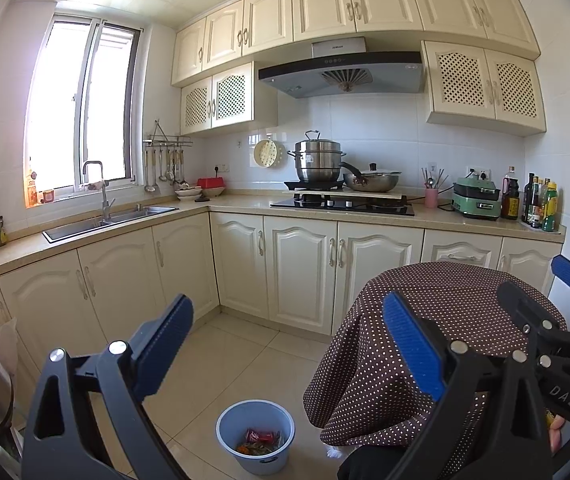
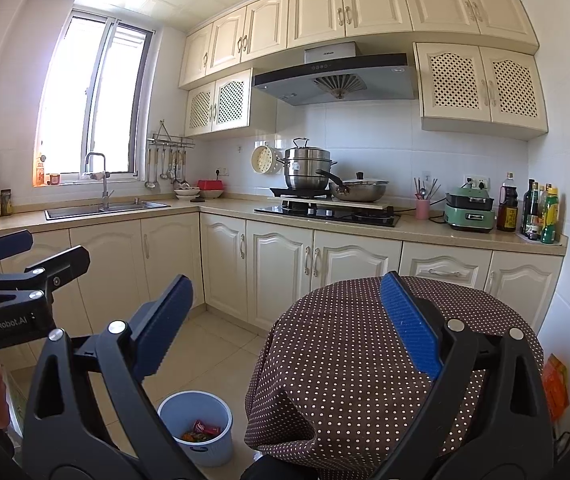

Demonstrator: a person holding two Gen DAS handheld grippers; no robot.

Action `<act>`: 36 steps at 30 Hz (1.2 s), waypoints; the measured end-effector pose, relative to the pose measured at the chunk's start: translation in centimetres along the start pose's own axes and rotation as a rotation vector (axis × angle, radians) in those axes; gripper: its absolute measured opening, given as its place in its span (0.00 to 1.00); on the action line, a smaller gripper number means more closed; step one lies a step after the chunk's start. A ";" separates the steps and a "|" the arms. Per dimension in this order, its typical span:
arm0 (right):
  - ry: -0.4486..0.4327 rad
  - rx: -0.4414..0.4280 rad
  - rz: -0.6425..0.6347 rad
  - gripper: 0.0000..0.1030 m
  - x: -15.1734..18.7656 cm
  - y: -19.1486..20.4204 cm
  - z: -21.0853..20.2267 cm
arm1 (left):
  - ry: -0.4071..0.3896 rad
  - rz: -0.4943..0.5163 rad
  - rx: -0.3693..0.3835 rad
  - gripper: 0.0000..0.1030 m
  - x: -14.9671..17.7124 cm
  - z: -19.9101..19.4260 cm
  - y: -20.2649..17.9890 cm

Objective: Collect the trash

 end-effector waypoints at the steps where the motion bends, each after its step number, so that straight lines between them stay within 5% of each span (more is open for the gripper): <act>1: 0.000 -0.001 0.000 0.90 0.0 0.0 0.1 | 0.000 0.000 0.000 0.91 0.0 0.0 0.0; 36: 0.038 -0.003 0.013 0.90 1.4 -0.4 1.2 | 0.044 0.012 -0.003 0.91 1.5 1.8 0.4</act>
Point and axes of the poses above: each gripper's, at about its wrist camera, not at the fingertips, and z roughly the way its jaws point, y to its left, x to its underside, the point moved 10 cm from there along z, roughly the way its jaws point, and after that the axes turned 12 degrees about -x, right-handed, at the moved point
